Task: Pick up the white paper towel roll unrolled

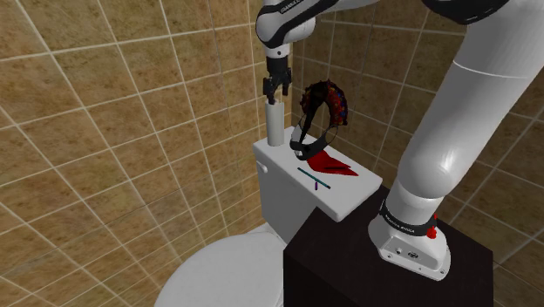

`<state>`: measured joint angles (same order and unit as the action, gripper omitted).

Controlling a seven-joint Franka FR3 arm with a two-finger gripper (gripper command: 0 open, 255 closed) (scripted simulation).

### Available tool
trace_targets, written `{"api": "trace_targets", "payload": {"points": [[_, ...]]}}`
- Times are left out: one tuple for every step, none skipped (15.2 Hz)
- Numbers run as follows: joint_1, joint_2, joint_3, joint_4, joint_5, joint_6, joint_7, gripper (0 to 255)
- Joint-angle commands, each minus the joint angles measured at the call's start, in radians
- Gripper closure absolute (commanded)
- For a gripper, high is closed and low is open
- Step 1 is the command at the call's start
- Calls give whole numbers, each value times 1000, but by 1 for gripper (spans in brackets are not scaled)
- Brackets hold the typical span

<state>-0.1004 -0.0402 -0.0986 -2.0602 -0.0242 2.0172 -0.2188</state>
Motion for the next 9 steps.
{"api": "trace_targets", "payload": {"points": [[-8,67,-9,46,-1,22,-1,0],[-10,77,-10,53,-1,24,-1,0],[-10,81,-10,45,-1,37,-1,0],[-10,86,-10,36,-1,50,-1,0],[-10,90,-10,28,0,63,-1,0],[-10,95,-10,20,0,76,-1,0],[-11,100,-10,13,1,88,-1,0],[-11,106,-10,5,1,101,-1,0],[-11,114,-10,-6,2,121,-2,0]]}}
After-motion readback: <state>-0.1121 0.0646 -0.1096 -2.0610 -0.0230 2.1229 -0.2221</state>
